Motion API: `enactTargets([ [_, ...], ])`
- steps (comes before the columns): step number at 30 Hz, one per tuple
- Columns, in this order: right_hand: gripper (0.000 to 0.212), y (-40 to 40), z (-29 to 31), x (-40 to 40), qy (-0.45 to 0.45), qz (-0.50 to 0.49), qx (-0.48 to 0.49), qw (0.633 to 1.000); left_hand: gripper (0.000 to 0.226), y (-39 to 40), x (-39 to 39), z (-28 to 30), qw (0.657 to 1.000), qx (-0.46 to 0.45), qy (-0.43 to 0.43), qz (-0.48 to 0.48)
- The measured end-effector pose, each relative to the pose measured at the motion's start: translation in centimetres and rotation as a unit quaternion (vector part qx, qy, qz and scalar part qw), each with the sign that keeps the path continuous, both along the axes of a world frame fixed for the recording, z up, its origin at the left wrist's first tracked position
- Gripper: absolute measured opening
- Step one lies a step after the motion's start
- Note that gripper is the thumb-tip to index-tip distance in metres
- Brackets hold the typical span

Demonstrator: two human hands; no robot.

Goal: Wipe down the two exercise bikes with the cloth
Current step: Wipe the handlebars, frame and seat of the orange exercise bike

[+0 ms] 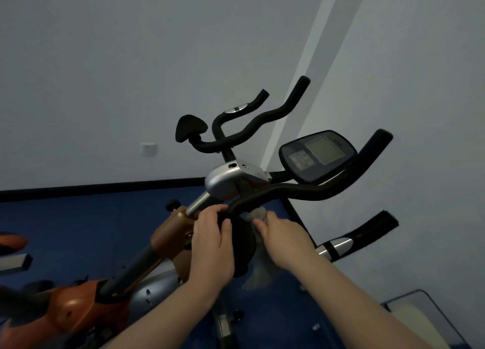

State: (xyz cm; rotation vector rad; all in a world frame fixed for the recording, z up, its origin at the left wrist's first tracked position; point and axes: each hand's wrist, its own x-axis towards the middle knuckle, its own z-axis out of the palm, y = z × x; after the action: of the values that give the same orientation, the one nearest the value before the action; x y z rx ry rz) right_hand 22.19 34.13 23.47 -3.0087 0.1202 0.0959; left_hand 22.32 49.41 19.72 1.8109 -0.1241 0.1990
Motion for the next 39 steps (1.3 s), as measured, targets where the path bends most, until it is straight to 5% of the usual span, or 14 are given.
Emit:
enactTargets([
  [8,0.020,-3.6,7.9,-2.6,-0.108,-0.010,0.211,0.972,0.035,0.5,0.6,4.5,0.977,0.111,-0.132,-0.128],
  [12,0.013,-3.5,9.6,-3.9,-0.148,0.014,0.324,0.934,0.045,-0.5,1.2,7.7,0.956,0.017,-0.035,-0.292],
  [15,0.016,-3.9,9.9,-4.8,-0.132,0.027,0.386,0.913,0.024,-1.2,2.1,8.6,0.950,0.040,-0.054,-0.304],
  [21,0.022,-6.7,10.1,-5.7,-0.147,0.001,0.362,0.920,0.017,-1.3,3.1,9.9,0.927,0.033,-0.021,-0.373],
  [26,0.060,-7.4,10.7,-5.7,-0.060,0.098,0.246,0.962,0.021,-2.5,3.6,11.5,0.911,0.091,-0.079,-0.395],
  [30,0.011,-7.2,10.7,-5.4,-0.071,0.102,0.193,0.973,0.020,-2.6,3.9,12.4,0.904,0.104,-0.092,-0.405],
  [39,0.014,-6.2,9.9,-5.5,-0.146,-0.014,0.190,0.971,0.023,-2.9,3.5,12.0,0.955,0.126,-0.083,-0.254],
])
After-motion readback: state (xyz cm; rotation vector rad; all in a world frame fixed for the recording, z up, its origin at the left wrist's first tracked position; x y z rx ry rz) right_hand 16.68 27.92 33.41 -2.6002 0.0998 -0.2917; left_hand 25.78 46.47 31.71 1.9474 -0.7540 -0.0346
